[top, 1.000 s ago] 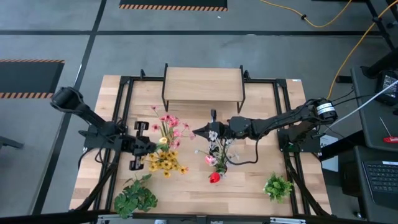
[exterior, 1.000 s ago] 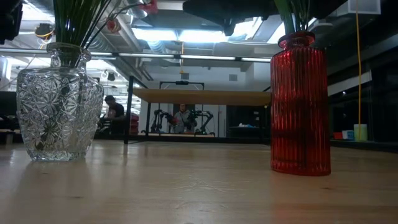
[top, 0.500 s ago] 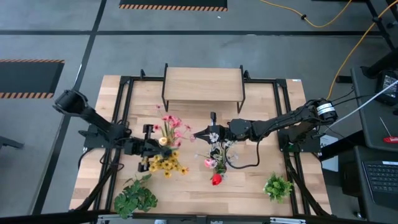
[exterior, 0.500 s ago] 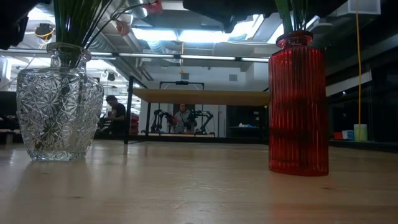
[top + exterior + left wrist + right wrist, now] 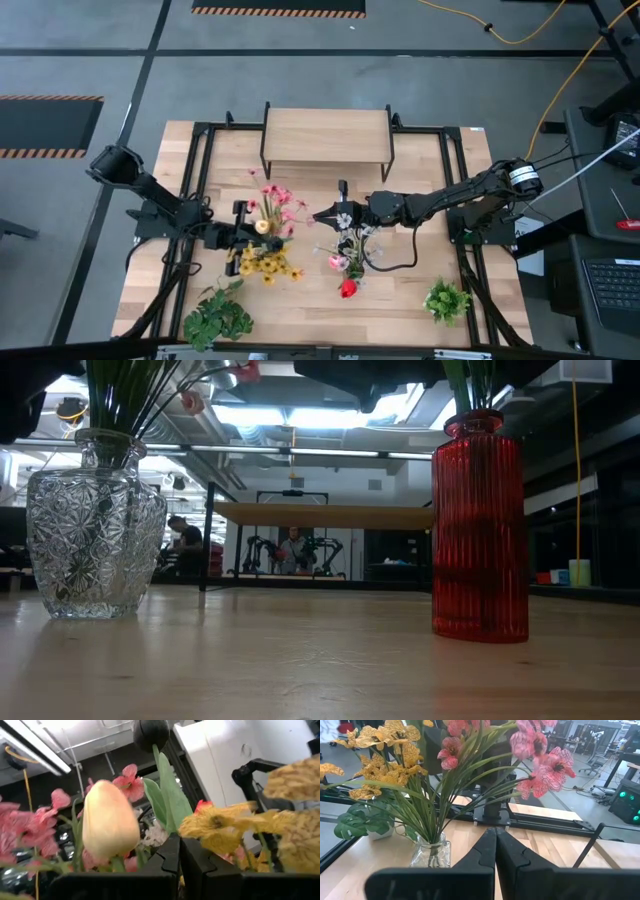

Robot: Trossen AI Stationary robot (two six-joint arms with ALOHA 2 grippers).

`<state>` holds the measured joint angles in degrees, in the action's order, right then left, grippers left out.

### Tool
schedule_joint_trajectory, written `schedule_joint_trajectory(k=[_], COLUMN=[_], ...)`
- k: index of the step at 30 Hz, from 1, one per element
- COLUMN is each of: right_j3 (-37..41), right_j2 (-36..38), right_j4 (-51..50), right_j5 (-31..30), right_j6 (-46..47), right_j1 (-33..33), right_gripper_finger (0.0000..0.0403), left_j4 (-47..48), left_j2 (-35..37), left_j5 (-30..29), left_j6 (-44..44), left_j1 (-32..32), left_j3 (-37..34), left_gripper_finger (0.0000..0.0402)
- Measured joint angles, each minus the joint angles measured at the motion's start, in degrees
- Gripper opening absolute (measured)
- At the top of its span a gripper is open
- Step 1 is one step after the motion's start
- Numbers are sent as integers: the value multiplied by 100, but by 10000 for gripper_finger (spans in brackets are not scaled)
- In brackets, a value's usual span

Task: Pick and place flowers into a vace then onto a shelf
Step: Put the black tulip into the transparent vase

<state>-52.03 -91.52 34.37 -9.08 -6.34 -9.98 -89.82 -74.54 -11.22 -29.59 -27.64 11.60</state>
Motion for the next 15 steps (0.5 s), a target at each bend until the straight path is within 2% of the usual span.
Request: schedule_joint_trajectory(k=[15], right_j3=[0], right_j2=[0], right_j4=[0], right_j5=[-1], right_j6=[2], right_j1=[-2], right_gripper_finger=[5], left_j4=[13], left_j2=[-179], left_j5=[-177], left_j6=[315], left_j1=[0], left_j3=[-278], left_gripper_finger=[3])
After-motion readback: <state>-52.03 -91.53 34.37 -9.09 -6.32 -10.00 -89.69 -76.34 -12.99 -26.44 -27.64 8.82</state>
